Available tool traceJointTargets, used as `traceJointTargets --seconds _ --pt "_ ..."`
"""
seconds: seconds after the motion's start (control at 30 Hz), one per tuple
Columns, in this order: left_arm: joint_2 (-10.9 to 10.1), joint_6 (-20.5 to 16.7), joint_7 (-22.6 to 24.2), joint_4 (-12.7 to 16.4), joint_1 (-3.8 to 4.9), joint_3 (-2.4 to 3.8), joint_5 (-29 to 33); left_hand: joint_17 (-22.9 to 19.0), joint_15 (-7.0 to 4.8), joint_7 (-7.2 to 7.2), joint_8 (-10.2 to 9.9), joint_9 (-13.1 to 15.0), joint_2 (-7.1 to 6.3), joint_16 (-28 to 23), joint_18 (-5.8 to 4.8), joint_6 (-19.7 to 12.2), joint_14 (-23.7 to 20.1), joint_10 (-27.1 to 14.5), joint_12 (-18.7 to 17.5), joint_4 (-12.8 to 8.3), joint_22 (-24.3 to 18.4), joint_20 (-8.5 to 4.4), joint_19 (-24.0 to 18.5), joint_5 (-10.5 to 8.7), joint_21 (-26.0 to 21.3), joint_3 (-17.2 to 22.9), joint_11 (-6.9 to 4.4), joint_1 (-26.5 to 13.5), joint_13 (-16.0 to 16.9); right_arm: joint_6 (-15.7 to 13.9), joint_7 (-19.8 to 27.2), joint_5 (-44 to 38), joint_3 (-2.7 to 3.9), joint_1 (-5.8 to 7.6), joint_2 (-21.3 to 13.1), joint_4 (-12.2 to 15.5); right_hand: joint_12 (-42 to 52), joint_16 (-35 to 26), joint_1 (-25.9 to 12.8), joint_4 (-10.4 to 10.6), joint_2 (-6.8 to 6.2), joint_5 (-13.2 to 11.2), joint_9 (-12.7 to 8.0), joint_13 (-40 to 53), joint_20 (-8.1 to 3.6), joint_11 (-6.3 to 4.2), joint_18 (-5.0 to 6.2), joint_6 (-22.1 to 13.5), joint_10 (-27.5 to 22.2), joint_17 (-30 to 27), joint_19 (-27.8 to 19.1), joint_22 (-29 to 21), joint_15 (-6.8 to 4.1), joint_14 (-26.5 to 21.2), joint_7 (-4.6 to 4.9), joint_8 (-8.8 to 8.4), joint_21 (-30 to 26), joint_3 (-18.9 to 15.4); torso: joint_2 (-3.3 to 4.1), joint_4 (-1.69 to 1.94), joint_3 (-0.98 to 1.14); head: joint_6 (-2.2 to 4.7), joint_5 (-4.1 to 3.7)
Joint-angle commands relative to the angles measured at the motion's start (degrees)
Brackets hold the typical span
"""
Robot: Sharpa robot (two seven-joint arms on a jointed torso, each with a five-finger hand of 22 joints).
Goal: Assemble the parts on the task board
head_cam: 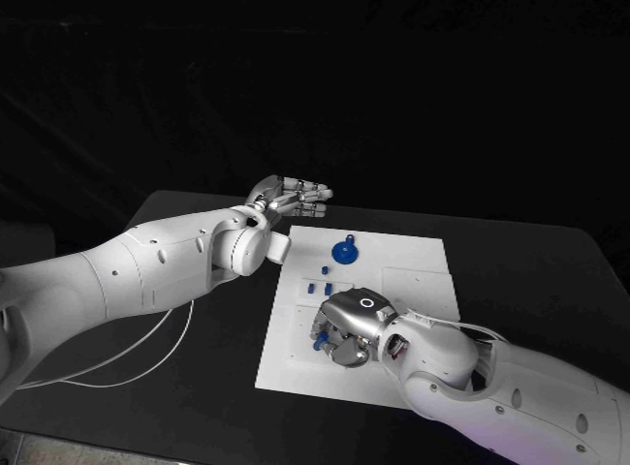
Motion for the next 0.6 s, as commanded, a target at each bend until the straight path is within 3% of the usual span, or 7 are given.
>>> traceJointTargets --seconds 0.03,0.37,0.6 --pt "0.1 0.8 0.6 0.0 0.03 0.07 0.3 0.1 0.20 -0.08 -0.1 0.0 -0.01 0.0 0.44 -0.4 -0.3 -0.3 0.2 0.3 -0.1 0.35 0.1 -0.31 0.1 -0.1 0.00 -0.5 0.1 1.3 -0.2 -1.0 -0.01 -0.05 0.0 -0.1 0.2 -0.1 0.1 -0.5 0.65 0.1 0.1 0.1 -0.40 -2.26 0.69 0.6 2.7 0.1 1.5 0.4 -0.34 0.2 0.05 0.39 -0.5 0.1 -0.02 0.02 -0.05 -0.02 0.01" --pt "0.1 0.8 0.5 0.0 0.03 0.07 0.3 0.1 0.20 -0.08 -0.1 0.0 -0.01 0.0 0.44 -0.4 -0.3 -0.3 0.2 0.3 -0.1 0.35 0.1 -0.31 0.1 -0.1 0.00 -0.5 0.1 2.4 -1.3 -2.4 -0.23 -0.05 0.6 -0.5 0.2 -0.1 0.1 -0.5 0.65 0.1 0.1 0.1 -0.40 -2.26 0.69 0.6 2.7 0.1 1.5 0.4 -0.34 0.2 0.05 0.39 -0.5 0.1 -0.01 -0.01 -0.04 -0.03 -0.04" --pt "0.2 0.9 0.5 0.0 0.03 0.07 0.3 0.1 0.20 -0.08 -0.1 0.0 -0.01 0.0 0.44 -0.4 -0.3 -0.3 0.2 0.3 -0.1 0.35 0.1 -0.31 0.1 -0.1 0.00 -0.5 0.1 3.0 -1.8 -3.4 -1.18 -0.05 1.4 -0.9 0.2 -0.2 0.0 -0.6 0.69 0.1 0.1 0.1 -0.40 -2.25 0.67 0.6 2.7 0.2 1.5 0.6 -0.34 0.2 0.05 0.39 -0.7 0.1 0.00 0.04 -0.02 -0.05 -0.09"
